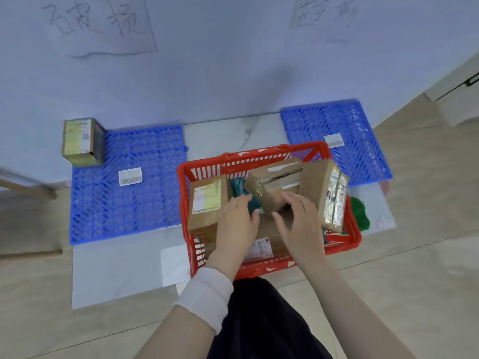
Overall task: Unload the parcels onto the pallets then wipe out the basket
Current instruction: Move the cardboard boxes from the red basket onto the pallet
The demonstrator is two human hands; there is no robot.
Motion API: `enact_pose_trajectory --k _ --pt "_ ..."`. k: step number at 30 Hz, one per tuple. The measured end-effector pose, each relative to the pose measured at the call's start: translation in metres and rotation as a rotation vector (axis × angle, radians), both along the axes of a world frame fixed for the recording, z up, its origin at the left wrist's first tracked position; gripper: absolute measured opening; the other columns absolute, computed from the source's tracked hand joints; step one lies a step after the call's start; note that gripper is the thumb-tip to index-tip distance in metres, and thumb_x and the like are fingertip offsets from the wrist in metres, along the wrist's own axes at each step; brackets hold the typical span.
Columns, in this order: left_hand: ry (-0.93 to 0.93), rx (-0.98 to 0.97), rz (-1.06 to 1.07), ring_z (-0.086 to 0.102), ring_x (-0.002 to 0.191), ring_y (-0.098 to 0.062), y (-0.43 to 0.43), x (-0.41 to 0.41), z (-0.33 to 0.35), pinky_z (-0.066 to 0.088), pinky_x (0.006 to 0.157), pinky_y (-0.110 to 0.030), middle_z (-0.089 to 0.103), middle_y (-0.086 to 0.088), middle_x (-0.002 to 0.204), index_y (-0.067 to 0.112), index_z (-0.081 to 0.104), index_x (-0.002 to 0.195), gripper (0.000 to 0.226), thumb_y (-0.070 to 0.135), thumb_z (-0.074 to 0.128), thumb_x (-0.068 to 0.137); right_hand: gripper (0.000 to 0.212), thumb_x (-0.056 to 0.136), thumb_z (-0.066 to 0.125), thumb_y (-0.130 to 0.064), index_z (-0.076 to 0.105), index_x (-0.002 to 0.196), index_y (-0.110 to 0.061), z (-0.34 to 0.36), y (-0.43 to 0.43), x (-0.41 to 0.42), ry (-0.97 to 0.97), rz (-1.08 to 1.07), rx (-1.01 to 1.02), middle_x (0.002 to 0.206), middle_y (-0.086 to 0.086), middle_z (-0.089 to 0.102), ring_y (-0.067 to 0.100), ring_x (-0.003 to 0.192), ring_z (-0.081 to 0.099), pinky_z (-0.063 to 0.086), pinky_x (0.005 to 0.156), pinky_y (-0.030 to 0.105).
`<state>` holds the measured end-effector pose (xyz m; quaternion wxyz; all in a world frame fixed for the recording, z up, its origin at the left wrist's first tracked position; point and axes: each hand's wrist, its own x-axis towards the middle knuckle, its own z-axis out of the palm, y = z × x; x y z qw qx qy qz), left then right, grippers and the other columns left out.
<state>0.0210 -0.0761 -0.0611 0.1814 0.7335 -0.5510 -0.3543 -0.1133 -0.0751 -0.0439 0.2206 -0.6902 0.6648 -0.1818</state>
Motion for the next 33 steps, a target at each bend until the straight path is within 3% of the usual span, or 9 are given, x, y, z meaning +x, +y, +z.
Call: enact_pose_trajectory --k 3,7,10,14,18,22,26,30,33 --pt "0.132 0.046 -0.029 0.048 0.121 -0.018 -0.008 -0.039 -0.005 0.039 0.103 -0.035 0.053 0.000 0.132 0.023 0.045 0.130 0.043 0.033 0.052 0.089 0.039 0.082 0.066 -0.019 0.055 0.118 -0.011 -0.004 0.002 -0.039 -0.089 -0.214 -0.042 0.115 0.006 0.056 0.018 0.109 0.050 0.039 0.094 0.027" --pt "0.256 0.150 -0.046 0.046 0.124 -0.020 -0.018 -0.086 -0.008 0.038 0.102 -0.034 0.048 -0.004 0.136 0.020 0.041 0.133 0.051 0.040 0.052 0.088 0.044 0.084 0.063 -0.026 0.051 0.123 -0.010 -0.021 0.000 -0.097 -0.207 -0.542 0.180 0.121 0.008 0.051 0.025 0.113 0.048 0.042 0.091 0.035" --pt "0.290 0.240 -0.023 0.043 0.126 -0.020 -0.028 -0.119 -0.016 0.037 0.101 -0.034 0.043 -0.005 0.140 0.018 0.035 0.138 0.062 0.044 0.055 0.086 0.044 0.085 0.061 -0.028 0.050 0.123 -0.008 -0.036 -0.012 -0.138 -0.269 -0.622 0.315 0.119 0.009 0.053 0.025 0.109 0.052 0.044 0.093 0.039" --pt "0.252 0.295 0.066 0.040 0.127 -0.020 -0.032 -0.148 -0.032 0.037 0.102 -0.036 0.040 -0.004 0.140 0.017 0.028 0.140 0.078 0.051 0.061 0.078 0.022 0.086 0.060 -0.027 0.060 0.104 -0.015 -0.055 -0.023 -0.168 -0.387 -0.592 0.508 0.100 0.007 0.060 0.007 0.078 0.055 0.044 0.070 0.024" --pt "0.231 0.296 0.210 0.039 0.128 -0.021 -0.036 -0.165 -0.044 0.037 0.105 -0.042 0.039 -0.006 0.141 0.017 0.025 0.141 0.088 0.050 0.068 0.072 0.031 0.089 0.056 -0.029 0.057 0.115 -0.012 -0.068 -0.034 -0.181 -0.463 -0.474 0.680 0.100 -0.001 0.057 0.013 0.089 0.054 0.043 0.081 0.027" --pt "0.252 0.275 0.287 0.046 0.121 -0.019 -0.038 -0.170 -0.049 0.041 0.099 -0.036 0.046 -0.003 0.135 0.018 0.031 0.138 0.086 0.046 0.073 0.068 0.018 0.091 0.053 -0.029 0.054 0.107 -0.020 -0.070 -0.036 -0.183 -0.538 -0.444 0.683 0.087 -0.010 0.054 0.006 0.080 0.054 0.041 0.069 0.019" --pt "0.353 0.258 0.337 0.054 0.101 -0.011 -0.035 -0.167 -0.046 0.044 0.079 -0.024 0.055 0.004 0.122 0.020 0.038 0.131 0.080 0.051 0.073 0.066 0.020 0.090 0.056 -0.030 0.050 0.107 -0.021 -0.063 -0.032 -0.189 -0.650 -0.490 0.659 0.101 -0.002 0.060 0.013 0.093 0.060 0.049 0.080 0.026" --pt "0.481 0.237 0.374 0.058 0.095 -0.006 -0.029 -0.163 -0.036 0.049 0.078 -0.024 0.057 0.009 0.112 0.024 0.041 0.127 0.074 0.049 0.074 0.065 0.033 0.088 0.059 -0.026 0.051 0.119 -0.015 -0.053 -0.029 -0.192 -0.795 -0.482 0.654 0.114 0.006 0.062 0.019 0.102 0.062 0.052 0.090 0.038" --pt "0.582 0.212 0.456 0.059 0.094 -0.003 -0.023 -0.156 -0.025 0.048 0.072 -0.019 0.058 0.015 0.105 0.027 0.043 0.123 0.068 0.049 0.073 0.066 0.042 0.086 0.060 -0.032 0.049 0.125 -0.020 -0.045 -0.033 -0.189 -0.884 -0.411 0.663 0.117 0.004 0.063 0.017 0.104 0.063 0.052 0.088 0.036"
